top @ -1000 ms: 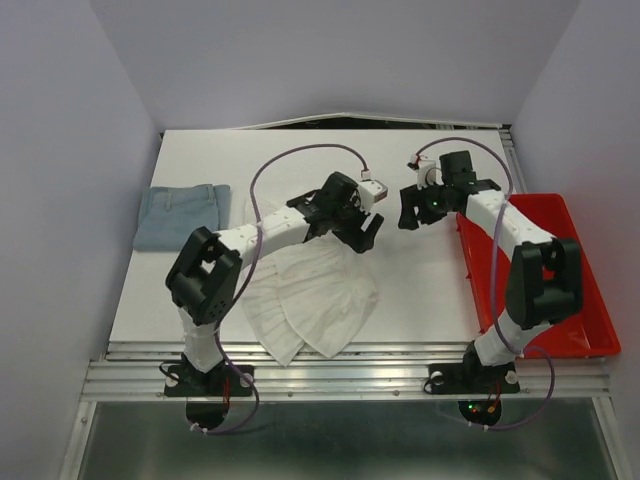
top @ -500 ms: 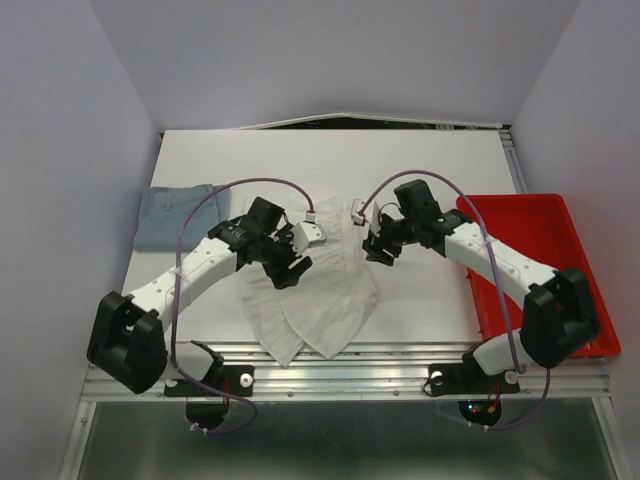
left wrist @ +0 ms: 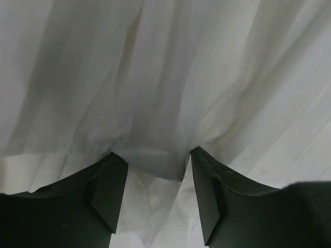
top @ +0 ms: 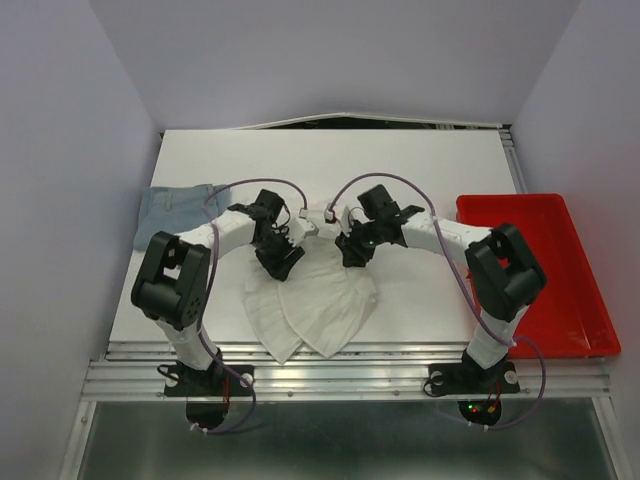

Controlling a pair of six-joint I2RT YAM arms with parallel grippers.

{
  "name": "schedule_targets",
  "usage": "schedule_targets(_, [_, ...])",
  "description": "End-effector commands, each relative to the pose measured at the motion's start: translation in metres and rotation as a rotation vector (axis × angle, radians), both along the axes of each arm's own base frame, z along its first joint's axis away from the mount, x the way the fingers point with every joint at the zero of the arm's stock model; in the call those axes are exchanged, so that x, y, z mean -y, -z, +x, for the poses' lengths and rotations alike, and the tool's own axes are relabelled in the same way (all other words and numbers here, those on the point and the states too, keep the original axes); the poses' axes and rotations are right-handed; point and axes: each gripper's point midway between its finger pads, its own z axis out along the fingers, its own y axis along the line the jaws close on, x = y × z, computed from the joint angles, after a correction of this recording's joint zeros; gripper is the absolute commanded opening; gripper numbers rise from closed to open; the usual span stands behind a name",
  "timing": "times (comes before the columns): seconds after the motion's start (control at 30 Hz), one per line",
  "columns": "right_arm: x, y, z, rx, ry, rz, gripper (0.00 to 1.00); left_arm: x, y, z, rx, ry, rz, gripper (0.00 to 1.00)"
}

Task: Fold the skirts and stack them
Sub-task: Flatten the skirt out, then fold the skirt

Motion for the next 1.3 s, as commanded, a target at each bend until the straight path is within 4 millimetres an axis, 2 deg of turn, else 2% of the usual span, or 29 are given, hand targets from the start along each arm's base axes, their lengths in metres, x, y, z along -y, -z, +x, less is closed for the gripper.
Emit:
schedule_targets(0.0, [0.017, 0.019, -0.016, -0.046, 0.064, -0.036, 0.42, 0.022, -0.002, 0.046, 0.051, 0.001, -0.045, 0.62])
schedule_targets(0.03, [0.024, 0.026, -0.020, -0.053, 0.090, -0.058, 0.41, 0.030, -0.001, 0.059, 0.055, 0.001, -0.054, 0.61])
schedule_targets(0.07, [0.025, 0.025, -0.019, -0.043, 0.097, -0.062, 0.41, 0.030, -0.001, 0.059, 0.056, 0.001, -0.054, 0.61])
schedule_targets(0.1, [0.033, 0.033, -0.024, -0.069, 0.117, -0.078, 0.41, 0.037, -0.002, 0.073, 0.065, -0.008, -0.063, 0.61])
schedule_targets(0.17, [0.037, 0.034, -0.027, -0.075, 0.133, -0.087, 0.41, 0.042, -0.003, 0.087, 0.076, -0.014, -0.067, 0.61])
schedule_targets(0.2, [0.038, 0.027, -0.026, -0.056, 0.141, -0.078, 0.43, 0.048, -0.012, 0.101, 0.103, -0.019, -0.081, 0.60])
schedule_targets(0.27, [0.038, 0.009, -0.015, -0.005, 0.180, -0.068, 0.51, 0.055, -0.018, 0.105, 0.099, -0.018, -0.107, 0.60])
schedule_targets(0.3, [0.037, -0.010, -0.008, 0.050, 0.183, -0.047, 0.59, 0.059, -0.033, 0.107, 0.126, -0.013, -0.136, 0.62])
schedule_targets(0.37, [0.036, -0.038, -0.002, 0.107, 0.161, -0.036, 0.67, 0.061, -0.053, 0.104, 0.164, 0.006, -0.169, 0.64])
schedule_targets(0.4, [0.036, -0.051, -0.001, 0.134, 0.151, -0.024, 0.70, 0.057, -0.057, 0.096, 0.169, 0.016, -0.173, 0.67])
schedule_targets(0.43, [0.039, -0.073, -0.004, 0.187, 0.120, -0.008, 0.77, 0.052, -0.075, 0.087, 0.225, 0.046, -0.181, 0.69])
schedule_targets(0.47, [0.041, -0.081, -0.006, 0.229, 0.086, -0.009, 0.86, 0.048, -0.082, 0.081, 0.247, 0.065, -0.180, 0.72])
schedule_targets(0.5, [0.044, -0.088, -0.011, 0.246, 0.065, -0.009, 0.92, 0.044, -0.103, 0.074, 0.301, 0.090, -0.191, 0.73])
schedule_targets(0.53, [0.050, -0.095, -0.020, 0.256, 0.047, -0.015, 0.96, 0.039, -0.107, 0.066, 0.311, 0.119, -0.186, 0.76])
schedule_targets(0.57, [0.052, -0.092, -0.029, 0.261, 0.018, -0.035, 0.99, 0.031, -0.099, 0.049, 0.286, 0.173, -0.163, 0.79])
schedule_targets(0.6, [0.056, -0.088, -0.036, 0.275, -0.023, -0.063, 1.00, 0.027, -0.110, 0.038, 0.314, 0.204, -0.173, 0.81])
schedule_targets(0.67, [0.057, -0.082, -0.056, 0.297, -0.090, -0.113, 1.00, 0.018, -0.107, 0.019, 0.308, 0.256, -0.157, 0.84])
schedule_targets(0.7, [0.062, -0.067, -0.069, 0.305, -0.148, -0.154, 1.00, 0.012, -0.103, 0.006, 0.315, 0.295, -0.149, 0.85])
schedule_targets(0.73, [0.063, -0.060, -0.076, 0.321, -0.179, -0.178, 1.00, 0.008, -0.099, 0.000, 0.316, 0.308, -0.139, 0.85])
schedule_targets(0.77, [0.061, -0.058, -0.081, 0.364, -0.220, -0.196, 1.00, 0.002, -0.086, -0.012, 0.293, 0.323, -0.127, 0.86])
schedule_targets(0.83, [0.066, -0.038, -0.086, 0.382, -0.267, -0.242, 1.00, -0.001, -0.086, -0.021, 0.330, 0.362, -0.134, 0.86])
schedule_targets(0.97, [0.062, -0.025, -0.073, 0.597, -0.370, -0.290, 1.00, -0.008, -0.069, -0.039, 0.375, 0.454, -0.139, 0.90])
schedule_targets(1.07, [0.059, -0.018, -0.071, 0.696, -0.444, -0.293, 1.00, -0.013, -0.062, -0.043, 0.416, 0.509, -0.116, 0.91])
schedule_targets(1.13, [0.052, -0.023, -0.064, 0.770, -0.456, -0.267, 1.00, -0.017, -0.051, -0.044, 0.421, 0.521, -0.096, 0.91])
schedule_targets(1.27, [0.040, -0.019, -0.065, 0.823, -0.475, -0.230, 1.00, -0.018, -0.038, -0.042, 0.441, 0.561, -0.080, 0.91])
